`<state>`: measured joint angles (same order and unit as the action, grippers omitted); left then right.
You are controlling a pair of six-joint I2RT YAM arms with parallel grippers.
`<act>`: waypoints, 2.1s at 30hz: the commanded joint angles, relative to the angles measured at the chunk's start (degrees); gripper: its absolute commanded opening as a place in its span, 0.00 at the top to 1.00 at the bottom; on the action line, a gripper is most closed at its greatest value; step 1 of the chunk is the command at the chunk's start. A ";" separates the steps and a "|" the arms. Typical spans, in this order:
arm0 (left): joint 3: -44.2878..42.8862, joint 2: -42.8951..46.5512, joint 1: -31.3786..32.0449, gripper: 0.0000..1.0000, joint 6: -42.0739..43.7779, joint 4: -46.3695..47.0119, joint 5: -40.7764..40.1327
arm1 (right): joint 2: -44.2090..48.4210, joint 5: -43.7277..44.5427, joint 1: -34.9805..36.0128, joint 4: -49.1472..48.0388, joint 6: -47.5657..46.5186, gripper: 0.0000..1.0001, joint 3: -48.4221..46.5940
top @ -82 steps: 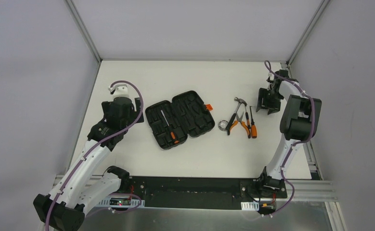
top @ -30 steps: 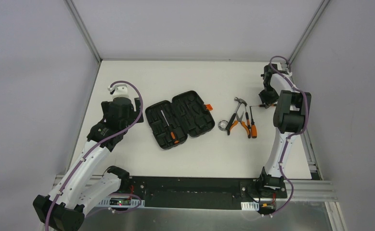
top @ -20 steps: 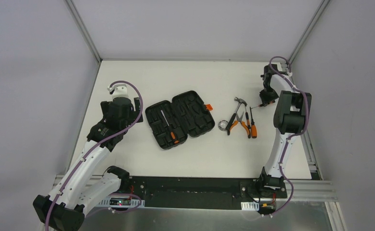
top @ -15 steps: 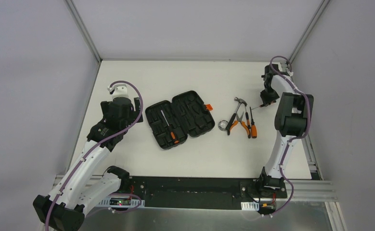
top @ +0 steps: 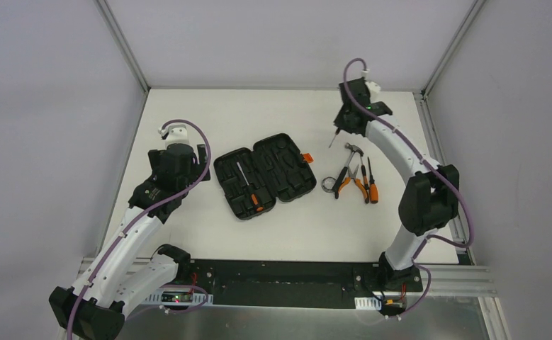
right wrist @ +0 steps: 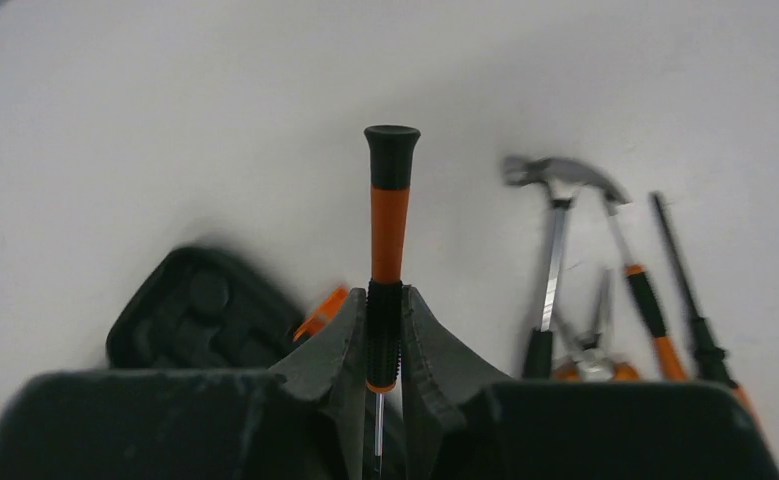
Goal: Pack the tool kit
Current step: Pick up the screwdriver from the center of the board, then place the screwdriver in the toolbox.
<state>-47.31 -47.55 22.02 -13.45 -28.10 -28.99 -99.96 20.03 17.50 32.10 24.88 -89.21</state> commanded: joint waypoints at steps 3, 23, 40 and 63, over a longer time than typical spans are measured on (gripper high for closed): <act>0.23 0.61 -0.83 0.00 -0.52 1.18 -1.67 | -1.51 -7.19 15.79 -6.29 -5.54 1.00 -0.28; 0.50 -0.08 -1.63 0.00 -1.84 1.11 -6.11 | -26.65 -15.88 38.91 -14.61 -2.21 1.00 -19.13; 0.41 -0.88 -1.62 0.00 -2.11 1.11 -4.36 | -32.20 -19.43 40.04 -18.47 -6.87 0.92 -18.63; 0.44 -1.11 -1.63 0.00 -2.04 1.11 -3.60 | -32.66 -18.56 40.08 -21.51 -7.57 0.82 -18.57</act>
<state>-47.07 -48.73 20.88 -14.55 -28.10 -33.06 -131.90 1.04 57.21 13.37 17.74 -106.61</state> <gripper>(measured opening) 0.996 0.187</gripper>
